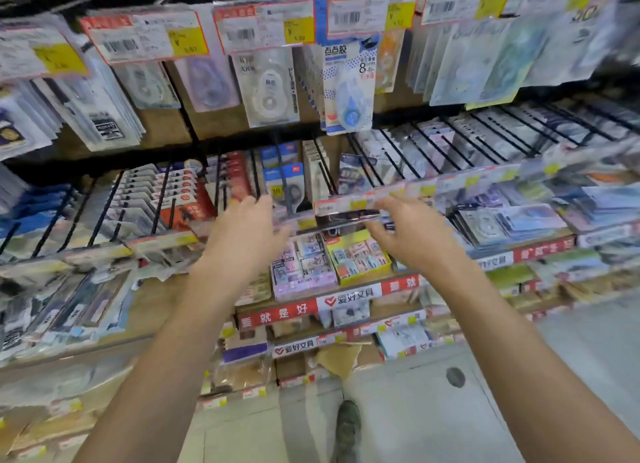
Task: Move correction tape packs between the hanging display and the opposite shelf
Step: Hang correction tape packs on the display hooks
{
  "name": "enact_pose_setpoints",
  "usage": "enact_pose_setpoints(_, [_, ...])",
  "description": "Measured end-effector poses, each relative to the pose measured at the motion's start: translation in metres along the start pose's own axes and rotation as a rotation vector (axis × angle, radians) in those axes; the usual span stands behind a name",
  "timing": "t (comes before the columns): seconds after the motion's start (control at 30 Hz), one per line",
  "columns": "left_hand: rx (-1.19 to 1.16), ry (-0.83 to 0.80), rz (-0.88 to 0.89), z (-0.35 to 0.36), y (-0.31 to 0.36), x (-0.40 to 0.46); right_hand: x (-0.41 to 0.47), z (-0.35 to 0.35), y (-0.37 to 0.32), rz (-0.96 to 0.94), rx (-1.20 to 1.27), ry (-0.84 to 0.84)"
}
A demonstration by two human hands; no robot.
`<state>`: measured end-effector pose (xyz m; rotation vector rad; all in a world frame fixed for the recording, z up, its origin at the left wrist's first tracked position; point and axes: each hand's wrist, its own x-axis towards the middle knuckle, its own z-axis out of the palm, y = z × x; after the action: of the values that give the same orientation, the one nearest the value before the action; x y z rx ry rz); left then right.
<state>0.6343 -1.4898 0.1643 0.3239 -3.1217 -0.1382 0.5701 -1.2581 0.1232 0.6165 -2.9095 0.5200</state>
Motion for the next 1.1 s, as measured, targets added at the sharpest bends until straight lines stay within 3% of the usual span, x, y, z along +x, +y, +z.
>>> enact_pose_setpoints(0.23, [-0.016,-0.430,0.274,0.051,0.066,-0.041,-0.094,0.000,0.026,0.207,-0.008,-0.335])
enact_pose_setpoints(0.33, [-0.002,-0.502,0.371,0.072,0.094,-0.054,-0.126,0.001,0.045,0.268,-0.033,-0.407])
enact_pose_setpoints(0.57, [0.170,-0.540,0.539,0.089,0.178,-0.059,-0.182,-0.008,0.123,0.501,0.074,-0.424])
enact_pose_setpoints(0.77, [0.201,-0.483,0.639,0.099,0.318,-0.037,-0.232,-0.035,0.234,0.676,0.099,-0.474])
enact_pose_setpoints(1.0, [-0.024,-0.161,0.802,0.117,0.497,-0.029,-0.304,-0.078,0.374,0.835,0.112,-0.465])
enact_pose_setpoints(1.1, [-0.042,-0.218,0.836,0.128,0.555,-0.030,-0.325,-0.099,0.423,0.884,0.128,-0.477])
